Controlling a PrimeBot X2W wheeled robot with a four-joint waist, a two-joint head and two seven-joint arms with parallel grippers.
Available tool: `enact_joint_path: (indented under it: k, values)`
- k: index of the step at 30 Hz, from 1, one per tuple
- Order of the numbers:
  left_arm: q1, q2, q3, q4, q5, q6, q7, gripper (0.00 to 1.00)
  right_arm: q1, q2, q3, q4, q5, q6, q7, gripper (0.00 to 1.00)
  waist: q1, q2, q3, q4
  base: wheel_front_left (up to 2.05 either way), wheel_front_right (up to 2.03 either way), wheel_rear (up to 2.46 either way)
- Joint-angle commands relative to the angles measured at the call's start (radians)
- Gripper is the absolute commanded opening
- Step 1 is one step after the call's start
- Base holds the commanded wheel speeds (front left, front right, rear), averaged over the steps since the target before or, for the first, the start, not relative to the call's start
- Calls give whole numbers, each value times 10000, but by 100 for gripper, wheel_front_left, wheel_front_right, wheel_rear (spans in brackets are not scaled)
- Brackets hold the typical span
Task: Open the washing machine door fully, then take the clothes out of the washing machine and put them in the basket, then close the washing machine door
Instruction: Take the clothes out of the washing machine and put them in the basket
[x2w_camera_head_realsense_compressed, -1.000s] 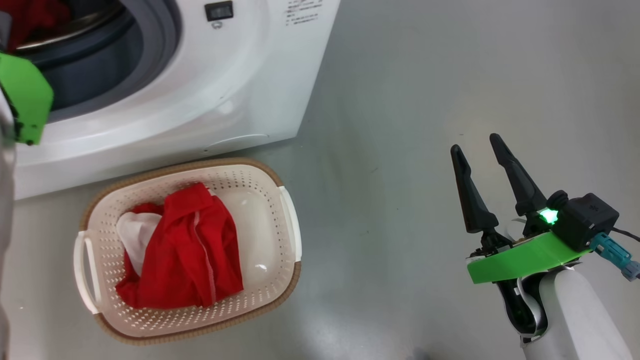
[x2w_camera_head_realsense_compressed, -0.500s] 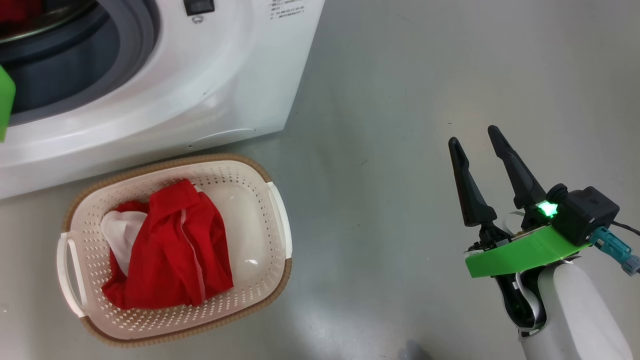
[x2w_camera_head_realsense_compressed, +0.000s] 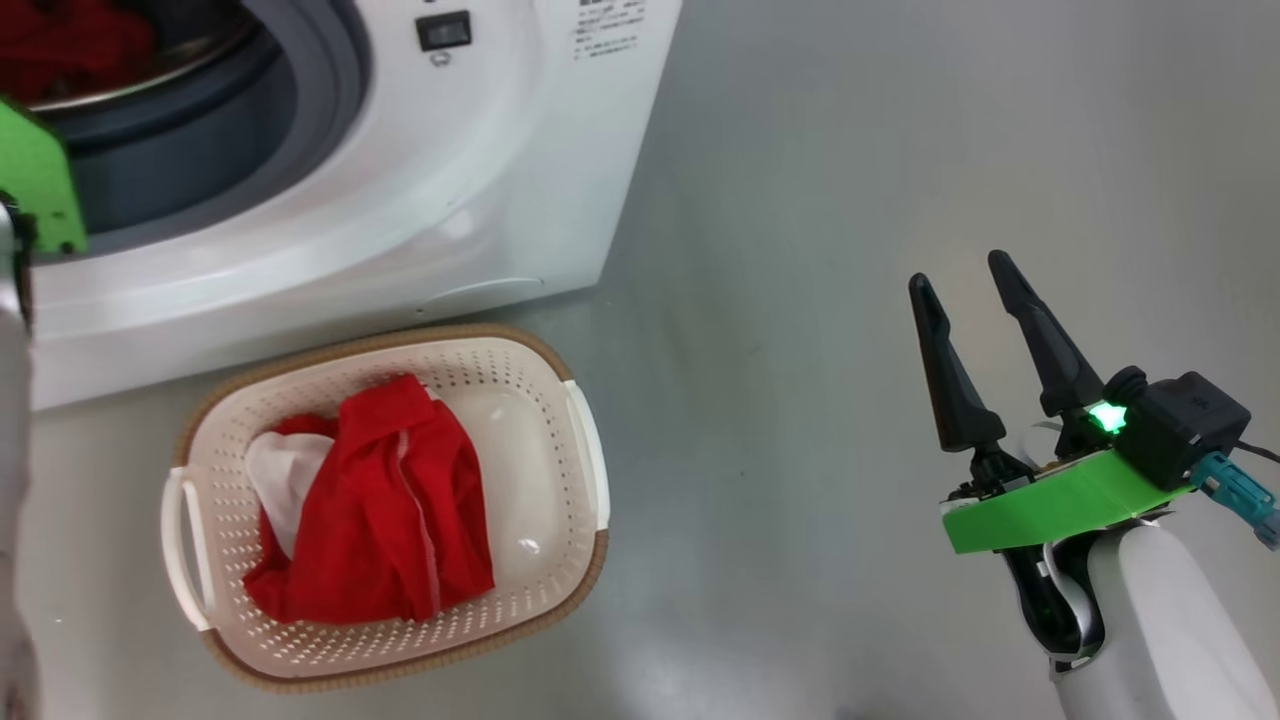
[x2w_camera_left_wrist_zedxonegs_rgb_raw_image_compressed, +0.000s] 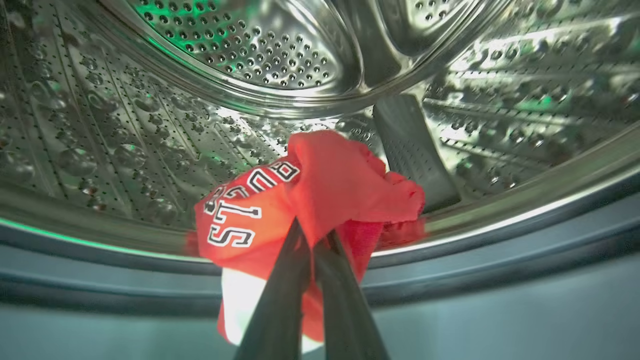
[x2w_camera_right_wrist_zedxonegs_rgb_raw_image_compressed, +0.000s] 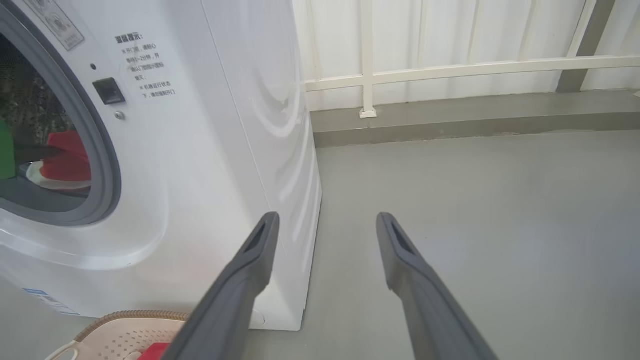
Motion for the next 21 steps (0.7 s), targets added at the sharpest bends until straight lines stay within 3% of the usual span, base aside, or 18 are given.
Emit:
enact_joint_path:
  k: [1, 7, 12, 21]
  values:
    - [213, 356, 269, -188, -259, -120, -278, 0, 165, -106, 111, -213, 5, 63, -118, 100, 0, 0, -254, 220, 0, 0, 0]
    - [950, -215, 790, -213, -1074, -575, -1498, 0, 534, -275, -128, -229, -34, 63, -118, 100, 0, 0, -814, 637, 0, 0, 0]
    - [1654, -604, 1092, -599, -1559, -893, -1916, 0, 963, -381, -287, -264, -74, 63, -118, 100, 0, 0, -1298, 945, 0, 0, 0]
    - [3170, -921, 1544, -3026, -1906, -1055, -1967, 0, 1452, -529, -573, -305, -68, 63, -118, 100, 0, 0, -1822, 1329, 0, 0, 0]
